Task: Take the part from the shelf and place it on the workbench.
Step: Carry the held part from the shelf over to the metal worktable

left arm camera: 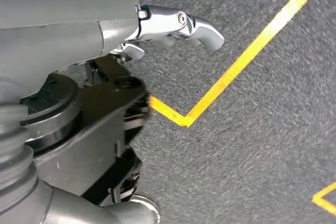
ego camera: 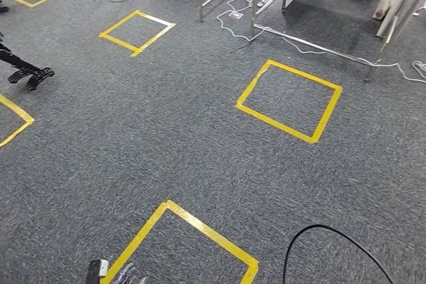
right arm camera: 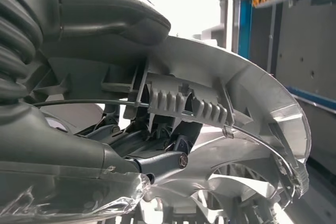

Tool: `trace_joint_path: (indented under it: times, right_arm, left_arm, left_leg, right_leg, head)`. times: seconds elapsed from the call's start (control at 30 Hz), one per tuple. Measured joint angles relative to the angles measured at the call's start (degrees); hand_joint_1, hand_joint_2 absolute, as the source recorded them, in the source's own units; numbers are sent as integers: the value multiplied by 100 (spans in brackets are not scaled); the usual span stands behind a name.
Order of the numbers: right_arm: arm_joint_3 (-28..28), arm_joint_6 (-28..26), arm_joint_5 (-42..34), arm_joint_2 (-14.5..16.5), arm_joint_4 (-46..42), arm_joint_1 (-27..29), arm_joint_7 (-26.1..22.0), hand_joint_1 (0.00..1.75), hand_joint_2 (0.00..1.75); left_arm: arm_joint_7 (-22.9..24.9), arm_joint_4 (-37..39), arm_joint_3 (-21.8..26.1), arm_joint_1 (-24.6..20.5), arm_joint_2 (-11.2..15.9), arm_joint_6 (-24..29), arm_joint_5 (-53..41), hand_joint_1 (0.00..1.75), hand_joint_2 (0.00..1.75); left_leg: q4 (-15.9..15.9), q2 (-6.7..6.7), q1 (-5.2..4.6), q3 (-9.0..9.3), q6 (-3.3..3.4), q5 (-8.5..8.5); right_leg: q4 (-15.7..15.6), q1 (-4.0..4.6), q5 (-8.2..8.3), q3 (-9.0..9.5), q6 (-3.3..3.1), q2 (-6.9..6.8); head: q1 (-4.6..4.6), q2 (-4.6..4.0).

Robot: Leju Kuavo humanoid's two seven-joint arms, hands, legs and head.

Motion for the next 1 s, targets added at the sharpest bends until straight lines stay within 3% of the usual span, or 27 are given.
trace_joint_path:
  times: [0.07, 0.1, 0.17, 0.23, 0.3, 0.37, 0.4, 0.43, 0.47, 0.53, 0.6, 0.67, 0.73, 0.8, 0.87, 0.9, 0.93, 1.0]
  right_arm:
    - [3, 1, 0, 0, -1, 2, -3, 175, 175]
    - [4, 1, 0, 0, -2, 5, -4, 175, 175]
    - [5, -1, 0, 0, -5, 16, -7, 175, 175]
    - [8, -2, 3, 0, -7, 15, -6, 175, 175]
    - [12, -2, 12, 0, -7, 9, -6, 175, 175]
    - [14, -2, 17, 0, -7, 11, -7, 175, 175]
    - [14, -2, 17, 0, -7, 12, -7, 175, 175]
    - [14, -2, 17, 0, -7, 12, -7, 175, 175]
    - [14, -2, 17, 0, -7, 12, -7, 175, 175]
    - [14, -2, 18, 0, -7, 10, -7, 175, 175]
    - [12, -2, 17, 0, -7, 10, -7, 175, 175]
    - [10, -2, 10, 0, -7, 15, -7, 175, 175]
    - [11, -1, 2, 0, -6, 8, -7, 175, 175]
    - [15, 0, -2, 0, -3, -4, -7, 175, 175]
    - [16, 1, 2, 0, 5, -6, -7, 175, 175]
    - [16, 1, 10, 0, 10, -7, -6, 175, 175]
    - [15, 1, 35, 0, 13, -9, -3, 175, 175]
    - [7, 1, 181, 0, 9, -15, 5, 175, 175]
  left_arm:
    - [2, 1, 0, 0, 3, 0, -3, 0, 175]
    - [3, 1, 1, -1, 6, 2, -4, 0, 175]
    - [4, 0, 2, -10, 12, 5, -7, 0, 175]
    - [4, 0, 2, -20, 14, 2, -7, 0, 175]
    - [4, 1, 2, -4, 18, -4, -8, 0, 175]
    - [4, 2, 2, 19, 32, -6, -10, 0, 175]
    - [4, 2, 2, 21, 38, -6, -11, 0, 175]
    - [4, 2, 2, 16, 43, -7, -14, 0, 175]
    - [4, 2, 2, 9, 43, -7, -17, 0, 175]
    - [3, 2, 2, -1, 42, -7, -23, 0, 175]
    - [-8, 2, 2, -6, 44, -7, -23, 0, 175]
    - [-32, 1, 2, -22, 44, -11, -20, 0, 175]
    - [-67, 1, 1, -46, 47, -20, -13, 0, 175]
    - [-90, 2, 0, -53, 51, -26, -7, 0, 175]
    - [-94, 2, 1, -37, 51, -26, -6, 0, 175]
    - [-94, 2, 2, -31, 53, -26, -7, 0, 175]
    - [-93, 2, 2, -31, 54, -26, -8, 0, 175]
    - [-86, 2, 1, -46, 59, -23, -17, 0, 175]
  left_leg:
    - [-507, -245, 39, 221, 23, 143]
    - [-586, -281, 37, 250, 56, 130]
    - [-615, -153, 26, 251, 149, 144]
    - [-643, -10, 26, 257, 237, 171]
    - [-648, 139, 4, 255, 285, 170]
    - [-645, 306, -25, 258, 300, 162]
    - [-643, 388, -33, 263, 301, 156]
    - [-643, 464, -39, 275, 297, 148]
    - [-642, 534, -42, 294, 288, 136]
    - [-637, 649, -63, 336, 247, 103]
    - [-635, 747, -87, 361, 192, 86]
    - [-645, 837, -85, 377, 133, 76]
    - [-484, 675, -70, 321, 66, -69]
    - [124, 379, -59, 39, 21, -424]
    - [826, 280, -56, -321, 3, -694]
    - [963, 271, -54, -406, 0, -673]
    - [885, 265, -51, -390, -1, -537]
    - [240, 216, -30, -110, -8, -98]
  right_leg:
    - [16, -4, 16, -48, 74, 145]
    - [10, -10, 34, -76, 120, 210]
    - [-16, -35, 67, -126, 199, 265]
    - [198, -18, -78, -246, 244, 23]
    - [872, 4, -453, -546, 260, -311]
    - [1526, 4, -712, -828, 265, -425]
    - [1589, 6, -693, -837, 260, -445]
    - [1417, 11, -573, -725, 249, -470]
    - [1054, 19, -396, -509, 233, -534]
    - [299, 63, -159, -76, 181, -774]
    - [17, 102, -119, 68, 117, -869]
    - [5, 97, -92, 39, 50, -732]
    - [-32, 62, -56, 39, -14, -607]
    - [-49, 31, -31, 36, -53, -487]
    - [-48, 25, -21, 16, -65, -347]
    - [-47, 23, -17, 12, -64, -280]
    - [-46, 19, -12, 14, -59, -216]
    - [-44, 5, -7, 25, -23, -115]
  head:
    - [-12, 0]
    - [-18, 0]
    - [-19, -1]
    - [18, 0]
    - [66, 0]
    - [76, 0]
    - [77, 0]
    - [76, 0]
    - [77, 0]
    - [79, 0]
    - [80, 0]
    - [79, 0]
    - [68, -1]
    - [42, -1]
    - [27, 0]
    - [27, 0]
    - [27, -1]
    - [20, -1]
